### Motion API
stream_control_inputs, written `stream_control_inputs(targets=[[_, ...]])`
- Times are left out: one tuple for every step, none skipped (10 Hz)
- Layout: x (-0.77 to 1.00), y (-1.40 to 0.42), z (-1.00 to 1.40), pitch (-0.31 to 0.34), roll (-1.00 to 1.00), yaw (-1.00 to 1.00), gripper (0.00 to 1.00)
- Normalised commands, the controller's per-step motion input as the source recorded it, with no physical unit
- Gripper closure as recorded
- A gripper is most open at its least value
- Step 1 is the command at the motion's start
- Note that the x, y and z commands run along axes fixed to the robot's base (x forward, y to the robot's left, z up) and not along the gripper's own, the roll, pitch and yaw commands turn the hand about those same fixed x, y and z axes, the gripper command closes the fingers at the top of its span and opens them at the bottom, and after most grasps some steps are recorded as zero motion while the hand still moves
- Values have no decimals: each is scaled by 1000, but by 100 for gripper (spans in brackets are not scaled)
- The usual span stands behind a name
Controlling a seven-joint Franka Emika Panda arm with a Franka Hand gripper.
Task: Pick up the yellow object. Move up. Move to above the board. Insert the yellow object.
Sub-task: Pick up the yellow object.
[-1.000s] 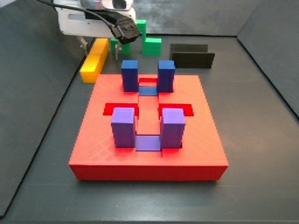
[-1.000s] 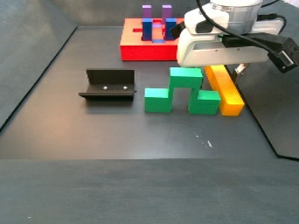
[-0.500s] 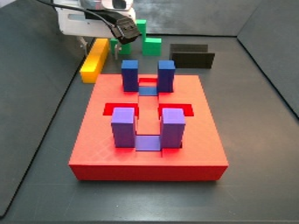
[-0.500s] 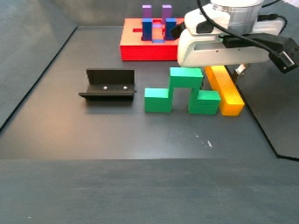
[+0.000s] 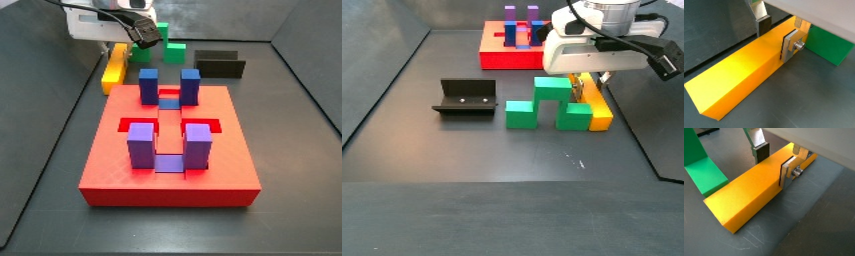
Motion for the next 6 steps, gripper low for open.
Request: stream_control_inputs(targets=[[0, 0, 0, 0, 0, 0, 100], [0, 0, 0, 0, 0, 0, 100], [0, 0, 0, 0, 0, 0, 100], [0, 0, 0, 0, 0, 0, 100], [0, 0, 0, 0, 0, 0, 100], [0, 0, 0, 0, 0, 0, 100]])
